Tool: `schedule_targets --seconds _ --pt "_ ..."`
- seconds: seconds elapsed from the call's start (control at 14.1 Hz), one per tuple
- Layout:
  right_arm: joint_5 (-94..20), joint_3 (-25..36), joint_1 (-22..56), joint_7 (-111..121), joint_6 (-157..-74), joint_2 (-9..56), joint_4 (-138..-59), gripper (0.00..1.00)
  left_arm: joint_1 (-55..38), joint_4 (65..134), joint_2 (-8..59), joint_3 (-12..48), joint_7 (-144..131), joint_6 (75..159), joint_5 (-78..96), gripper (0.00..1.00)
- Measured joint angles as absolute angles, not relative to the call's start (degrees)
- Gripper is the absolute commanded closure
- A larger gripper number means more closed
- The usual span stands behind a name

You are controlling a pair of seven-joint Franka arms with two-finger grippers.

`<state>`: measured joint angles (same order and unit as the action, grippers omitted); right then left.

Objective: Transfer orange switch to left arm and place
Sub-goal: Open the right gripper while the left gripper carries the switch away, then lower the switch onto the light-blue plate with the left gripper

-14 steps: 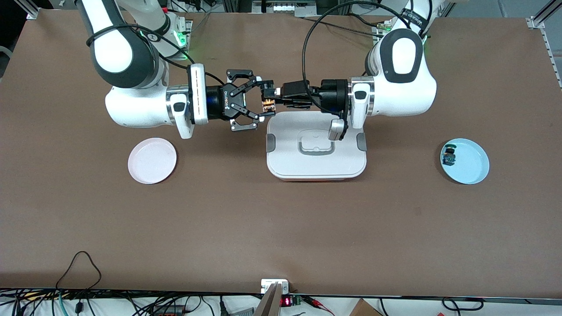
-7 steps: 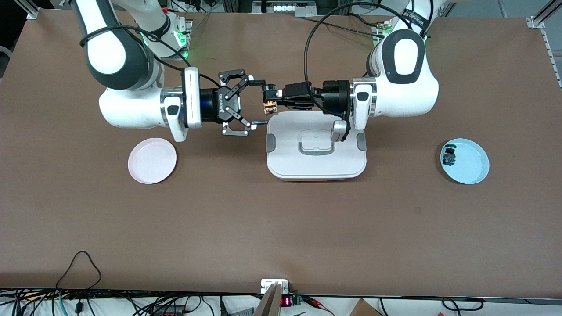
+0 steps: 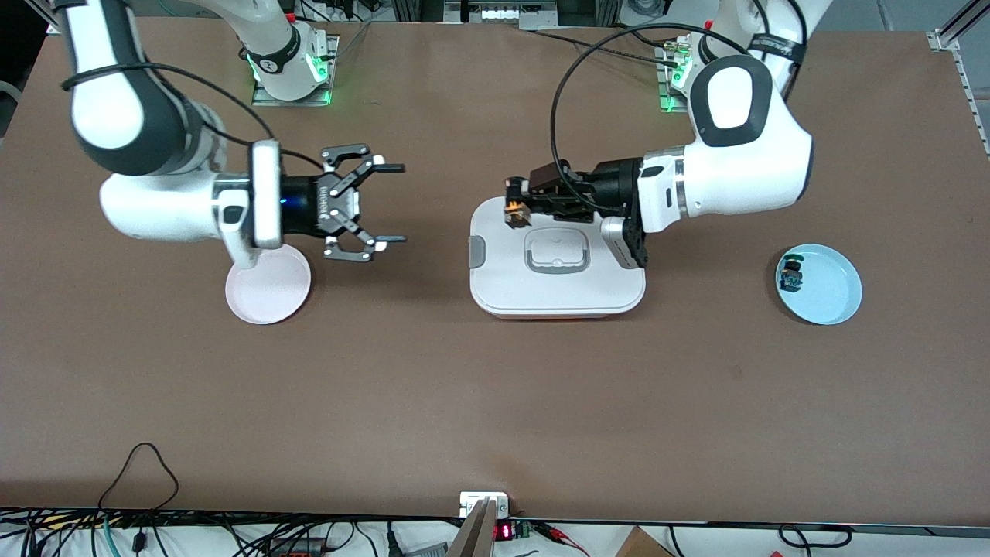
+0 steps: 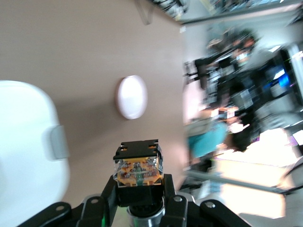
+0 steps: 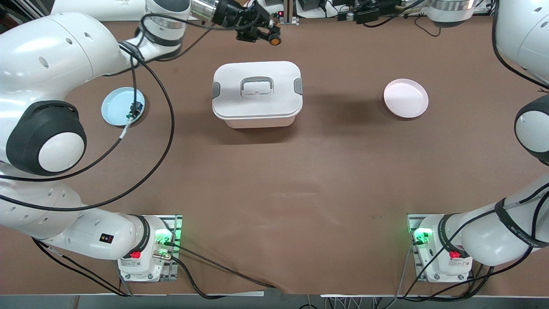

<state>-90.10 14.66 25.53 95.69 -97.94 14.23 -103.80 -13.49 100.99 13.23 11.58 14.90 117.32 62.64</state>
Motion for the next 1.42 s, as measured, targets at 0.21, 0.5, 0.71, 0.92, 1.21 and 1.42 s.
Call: schedule_targets --seconds 0.21,0.5,0.71,0.92,1.21,1.42 --pt "-83.5 17.2 24.4 80.3 -95.3 13.1 -103.8 0.00 -10.7 100.9 13.2 11.5 18.2 113.8 44.6 0.84" --pt "-69.7 17.2 24.5 57.4 -95.4 11.7 -103.7 0.00 -7.5 100.9 13.3 11.4 28.1 110.9 22.8 0.83" --pt "-54.8 17.3 24.3 40.4 -95.5 11.3 -103.1 0.00 -4.5 100.9 13.4 11.3 38.1 108.4 7.2 0.83" --pt "-41.2 17.3 24.2 18.6 -95.6 10.1 -102.3 0.00 -0.2 101.0 14.0 11.1 51.2 107.4 -4.0 0.81" --pt "-16.5 17.3 24.2 4.3 -95.6 9.2 -101.1 0.00 8.8 101.5 17.3 10.9 72.9 108.4 -12.0 0.80" --pt "1.9 17.4 23.0 7.0 -95.6 7.6 -98.3 0.00 14.7 104.5 19.7 10.7 85.2 115.6 -15.2 0.80"
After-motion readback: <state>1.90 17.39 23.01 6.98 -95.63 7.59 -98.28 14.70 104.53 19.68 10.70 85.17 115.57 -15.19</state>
